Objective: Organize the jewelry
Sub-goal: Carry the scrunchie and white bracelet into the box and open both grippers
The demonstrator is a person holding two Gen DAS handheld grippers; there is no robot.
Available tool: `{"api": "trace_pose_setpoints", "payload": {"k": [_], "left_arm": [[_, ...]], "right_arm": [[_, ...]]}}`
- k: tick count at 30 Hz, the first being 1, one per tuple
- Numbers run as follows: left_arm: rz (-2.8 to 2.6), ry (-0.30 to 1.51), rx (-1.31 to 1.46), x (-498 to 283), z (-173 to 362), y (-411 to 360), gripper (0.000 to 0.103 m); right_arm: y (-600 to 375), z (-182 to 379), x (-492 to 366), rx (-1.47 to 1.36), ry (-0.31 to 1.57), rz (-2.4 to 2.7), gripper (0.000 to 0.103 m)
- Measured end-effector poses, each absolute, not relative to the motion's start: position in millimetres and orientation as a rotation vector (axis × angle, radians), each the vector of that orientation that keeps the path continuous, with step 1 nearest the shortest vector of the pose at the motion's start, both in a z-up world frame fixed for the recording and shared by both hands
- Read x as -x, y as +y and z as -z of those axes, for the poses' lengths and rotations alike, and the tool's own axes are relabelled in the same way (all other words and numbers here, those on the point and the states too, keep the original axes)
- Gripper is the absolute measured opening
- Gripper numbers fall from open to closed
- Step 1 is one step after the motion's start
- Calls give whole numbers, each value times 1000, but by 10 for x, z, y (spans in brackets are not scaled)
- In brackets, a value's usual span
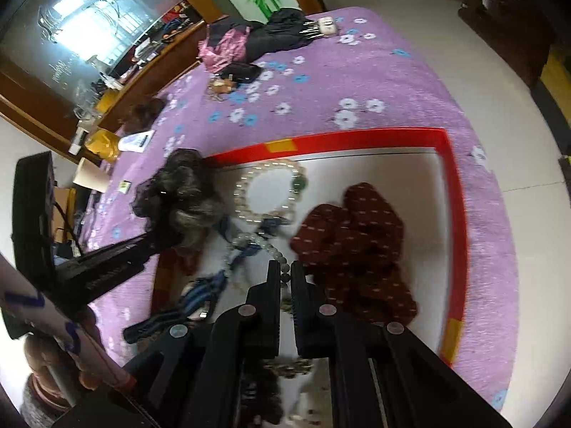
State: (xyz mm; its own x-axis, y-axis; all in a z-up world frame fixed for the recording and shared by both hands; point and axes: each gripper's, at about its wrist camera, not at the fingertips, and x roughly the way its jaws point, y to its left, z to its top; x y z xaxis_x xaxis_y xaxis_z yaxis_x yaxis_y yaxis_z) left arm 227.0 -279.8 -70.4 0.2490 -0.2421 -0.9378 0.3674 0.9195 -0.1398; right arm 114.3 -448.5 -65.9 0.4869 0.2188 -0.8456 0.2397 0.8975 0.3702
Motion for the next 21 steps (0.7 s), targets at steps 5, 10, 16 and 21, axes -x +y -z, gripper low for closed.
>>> {"api": "trace_pose_setpoints", "payload": {"k": [5, 10, 16, 21], "left_arm": [[436, 1247, -90, -2221, 629, -2769, 39], [458, 1248, -81, -2069, 558, -2679, 40], [446, 1280, -83, -1854, 578, -2487, 40], [457, 1231, -61, -1501, 318, -2202, 40]], "right_arm": [[-4567, 655, -1101, -483, 1058, 50, 35], [-4588, 541, -1006, -486, 1028, 58, 52], [-4496, 452, -905, -450, 1015, 63, 52], [-4373, 275, -1020, -435, 968, 52, 52]]}}
